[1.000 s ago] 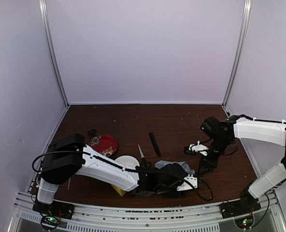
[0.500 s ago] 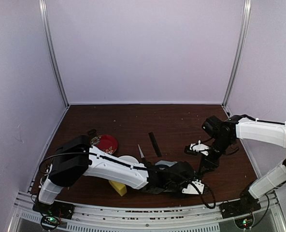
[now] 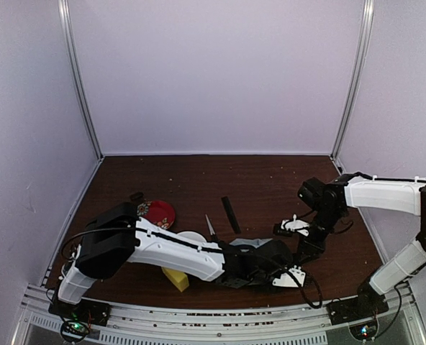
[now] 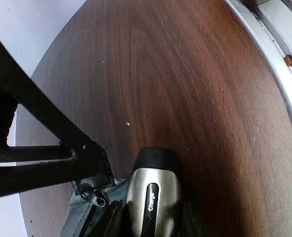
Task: Sort the hair-cutting tools
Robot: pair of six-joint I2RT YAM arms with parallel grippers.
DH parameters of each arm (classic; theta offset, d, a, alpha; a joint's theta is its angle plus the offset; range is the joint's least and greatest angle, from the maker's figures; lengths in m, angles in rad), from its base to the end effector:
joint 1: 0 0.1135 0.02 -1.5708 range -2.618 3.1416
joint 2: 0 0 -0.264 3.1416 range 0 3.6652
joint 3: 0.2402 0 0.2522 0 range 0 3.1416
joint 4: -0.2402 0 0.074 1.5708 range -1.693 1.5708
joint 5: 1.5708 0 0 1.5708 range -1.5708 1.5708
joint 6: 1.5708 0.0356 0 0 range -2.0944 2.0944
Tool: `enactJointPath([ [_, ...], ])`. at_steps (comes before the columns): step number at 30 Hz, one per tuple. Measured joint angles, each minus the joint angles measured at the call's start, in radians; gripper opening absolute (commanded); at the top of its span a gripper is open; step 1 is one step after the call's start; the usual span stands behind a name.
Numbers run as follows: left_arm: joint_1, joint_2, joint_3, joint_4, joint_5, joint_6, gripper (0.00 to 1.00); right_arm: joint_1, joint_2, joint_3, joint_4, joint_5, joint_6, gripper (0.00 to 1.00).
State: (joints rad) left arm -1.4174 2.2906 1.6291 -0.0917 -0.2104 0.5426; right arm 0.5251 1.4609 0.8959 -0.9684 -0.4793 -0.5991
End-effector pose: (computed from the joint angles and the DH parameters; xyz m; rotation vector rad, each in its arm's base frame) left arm 0.0843 -0.4965 0.1344 1.8593 1.3743 -0.2029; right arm 0.1943 0.1315 0.1899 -1.6105 2.5312 0.7305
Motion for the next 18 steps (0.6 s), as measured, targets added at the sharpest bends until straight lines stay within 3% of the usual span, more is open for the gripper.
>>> enactJointPath([
  [3, 0.000, -0.011, -0.030, 0.032, -0.008, -0.006, 0.13, 0.000, 0.019, 0.000, 0.000, -0.011, -0.008, 0.15],
  [6, 0.000, -0.036, -0.078, 0.063, -0.019, -0.015, 0.11, 0.000, 0.034, 0.000, -0.003, -0.026, -0.011, 0.00],
  [18, 0.000, -0.111, -0.217, 0.157, -0.044, -0.060, 0.08, 0.000, 0.037, 0.001, -0.005, -0.059, -0.023, 0.00],
])
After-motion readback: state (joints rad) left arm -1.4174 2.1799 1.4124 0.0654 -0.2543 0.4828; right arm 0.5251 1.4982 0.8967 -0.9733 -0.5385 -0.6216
